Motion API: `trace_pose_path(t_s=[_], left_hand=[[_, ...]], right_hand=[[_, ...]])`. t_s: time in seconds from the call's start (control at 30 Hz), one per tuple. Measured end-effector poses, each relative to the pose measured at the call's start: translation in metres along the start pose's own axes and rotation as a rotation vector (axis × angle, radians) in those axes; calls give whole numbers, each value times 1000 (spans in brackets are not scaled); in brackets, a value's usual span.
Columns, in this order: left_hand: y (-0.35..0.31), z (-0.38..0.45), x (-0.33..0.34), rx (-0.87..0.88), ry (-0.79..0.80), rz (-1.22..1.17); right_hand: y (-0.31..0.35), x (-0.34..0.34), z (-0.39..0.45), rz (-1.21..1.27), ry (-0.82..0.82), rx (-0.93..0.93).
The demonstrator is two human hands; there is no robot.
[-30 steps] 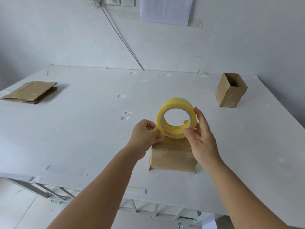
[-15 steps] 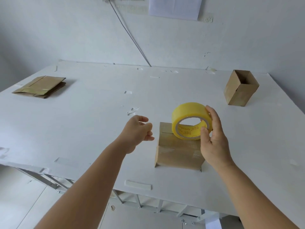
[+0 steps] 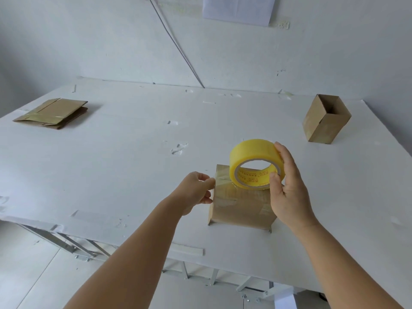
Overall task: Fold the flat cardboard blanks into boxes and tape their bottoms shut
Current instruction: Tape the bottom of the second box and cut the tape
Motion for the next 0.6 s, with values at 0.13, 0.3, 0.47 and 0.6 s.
trace_pose_path(t_s=[0.13,0.3,0.47,0.6], left_hand=[[-1,-1,-2,-40,-71,157],[-10,-15,-17,164,-269,430],[-34,-46,24,460,-29,561],[-25,-43,32,391,216,788]], right_hand=[[0,1,2,-3,-7,24],[4,1,0,-9,-17,19],[5,1,-2,-4,-17,36],[6,1,-1,12,0,71]])
Point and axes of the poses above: each hand's wrist, its own z-axis towards the middle knuckle, its own x-axis out of the palm, y = z × x, the point moved 3 cm from there along z, towards the middle knuckle, and after that the axes turned 15 degrees about x, right-handed, at the moved point
